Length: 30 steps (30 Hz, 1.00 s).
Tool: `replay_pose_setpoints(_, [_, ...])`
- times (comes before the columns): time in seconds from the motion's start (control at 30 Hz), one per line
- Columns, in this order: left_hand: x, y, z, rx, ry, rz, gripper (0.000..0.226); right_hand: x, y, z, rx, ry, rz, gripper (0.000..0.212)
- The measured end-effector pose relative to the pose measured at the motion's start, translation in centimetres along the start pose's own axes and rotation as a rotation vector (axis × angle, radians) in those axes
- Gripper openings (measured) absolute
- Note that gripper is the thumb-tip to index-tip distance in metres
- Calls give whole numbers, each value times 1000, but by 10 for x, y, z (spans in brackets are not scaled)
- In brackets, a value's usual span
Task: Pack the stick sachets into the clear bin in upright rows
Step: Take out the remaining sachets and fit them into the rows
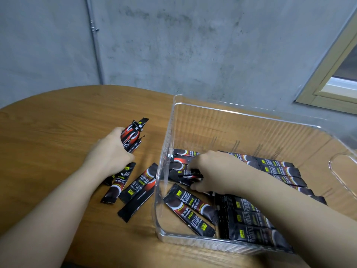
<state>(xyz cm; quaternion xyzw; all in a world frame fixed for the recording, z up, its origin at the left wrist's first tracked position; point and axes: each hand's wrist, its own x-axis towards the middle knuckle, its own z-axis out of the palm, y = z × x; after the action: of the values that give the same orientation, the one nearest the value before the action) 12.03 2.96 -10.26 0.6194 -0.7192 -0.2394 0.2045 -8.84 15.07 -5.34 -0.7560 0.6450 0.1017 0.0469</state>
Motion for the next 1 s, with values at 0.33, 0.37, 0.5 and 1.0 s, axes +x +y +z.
replay_pose_setpoints(0.33, [1, -1, 0, -15, -12, 4, 71, -4, -4, -2, 12, -78, -9, 14])
replay_pose_setpoints(0.37, [1, -1, 0, -18, -13, 4, 71, -3, -5, -1, 15, -74, -12, 15])
replay_pose_setpoints(0.5, [1, -1, 0, -18, -16, 5, 70, 0, -6, 0, 42, -41, -25, 23])
replay_pose_setpoints(1.0, [-3, 3, -3, -20, -17, 16, 69, -30, -18, 1, -5, -96, -20, 19])
